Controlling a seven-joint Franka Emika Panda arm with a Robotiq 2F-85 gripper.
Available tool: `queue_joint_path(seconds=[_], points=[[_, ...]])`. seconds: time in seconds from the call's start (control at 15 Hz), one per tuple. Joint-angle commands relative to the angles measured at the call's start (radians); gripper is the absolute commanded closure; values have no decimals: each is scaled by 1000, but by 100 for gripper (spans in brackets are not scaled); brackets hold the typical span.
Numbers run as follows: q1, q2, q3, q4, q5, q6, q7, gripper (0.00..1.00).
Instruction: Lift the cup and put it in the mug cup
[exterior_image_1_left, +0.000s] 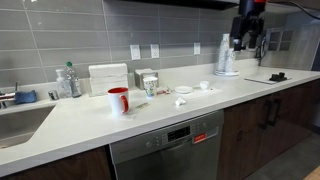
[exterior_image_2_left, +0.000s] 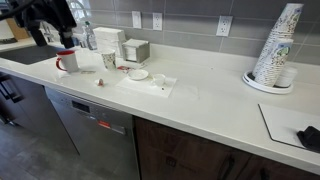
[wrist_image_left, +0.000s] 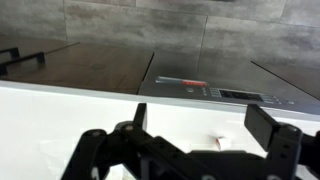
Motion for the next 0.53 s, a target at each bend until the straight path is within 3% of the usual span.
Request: queue_joint_path(seconds=[0.0, 0.47], points=[[70, 158, 50, 141, 71, 47, 36, 0], [123, 444, 118, 387, 140, 141, 39, 0]])
